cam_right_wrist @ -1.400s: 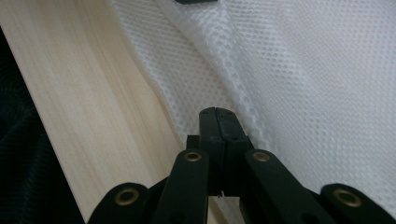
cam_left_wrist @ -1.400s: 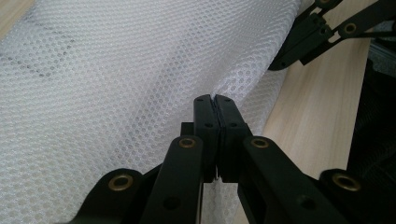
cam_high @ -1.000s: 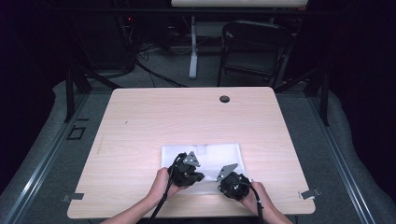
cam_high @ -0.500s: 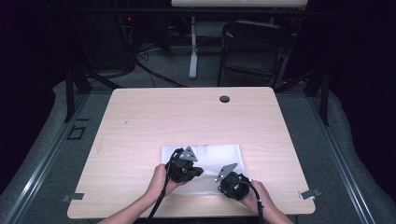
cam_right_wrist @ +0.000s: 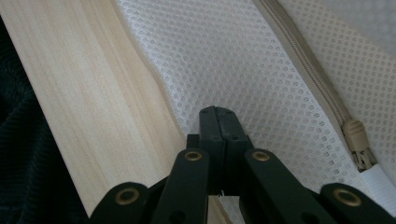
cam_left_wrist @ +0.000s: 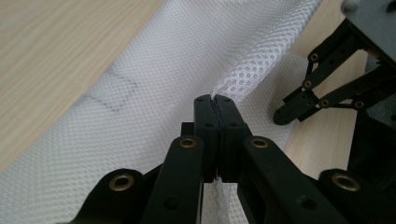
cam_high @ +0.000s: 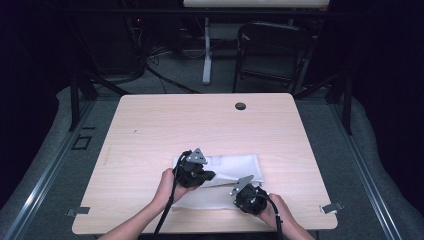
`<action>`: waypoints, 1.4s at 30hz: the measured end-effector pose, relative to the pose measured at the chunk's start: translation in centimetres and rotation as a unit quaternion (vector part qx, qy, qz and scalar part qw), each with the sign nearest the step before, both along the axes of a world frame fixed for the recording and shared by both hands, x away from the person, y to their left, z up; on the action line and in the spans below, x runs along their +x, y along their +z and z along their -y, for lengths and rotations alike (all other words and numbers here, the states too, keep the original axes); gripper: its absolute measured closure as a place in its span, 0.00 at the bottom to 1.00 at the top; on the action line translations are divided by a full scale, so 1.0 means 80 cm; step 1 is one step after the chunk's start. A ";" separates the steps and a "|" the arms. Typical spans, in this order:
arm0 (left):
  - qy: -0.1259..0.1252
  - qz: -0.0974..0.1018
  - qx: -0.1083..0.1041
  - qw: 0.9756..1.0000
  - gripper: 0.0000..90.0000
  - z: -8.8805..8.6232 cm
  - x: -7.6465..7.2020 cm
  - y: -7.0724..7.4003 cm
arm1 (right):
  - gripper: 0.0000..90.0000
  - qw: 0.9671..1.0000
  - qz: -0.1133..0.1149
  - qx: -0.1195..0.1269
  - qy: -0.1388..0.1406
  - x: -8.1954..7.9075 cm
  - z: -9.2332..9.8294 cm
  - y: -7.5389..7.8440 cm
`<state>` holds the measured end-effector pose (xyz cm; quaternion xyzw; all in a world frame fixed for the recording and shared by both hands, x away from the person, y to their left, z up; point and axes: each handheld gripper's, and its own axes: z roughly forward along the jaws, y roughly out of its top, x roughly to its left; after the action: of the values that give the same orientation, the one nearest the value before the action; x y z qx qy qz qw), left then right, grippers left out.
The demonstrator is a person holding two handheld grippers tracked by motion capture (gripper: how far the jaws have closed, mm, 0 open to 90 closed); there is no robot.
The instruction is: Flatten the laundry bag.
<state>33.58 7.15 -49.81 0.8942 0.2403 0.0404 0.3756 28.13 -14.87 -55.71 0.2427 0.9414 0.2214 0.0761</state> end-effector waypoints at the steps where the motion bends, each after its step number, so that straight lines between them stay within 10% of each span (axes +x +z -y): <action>1: 0.000 -0.002 -0.002 1.000 0.99 0.000 0.002 0.002 | 1.00 1.000 0.000 -0.001 0.001 0.000 0.000 0.000; 42: 0.039 0.022 0.021 0.999 1.00 -0.003 0.068 0.059 | 1.00 0.999 -0.044 -0.011 0.014 0.001 0.004 0.004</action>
<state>39.05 7.38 -45.12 0.8909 0.2660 0.0794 0.3596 28.25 -15.17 -55.38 0.2383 0.9496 0.2007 0.0343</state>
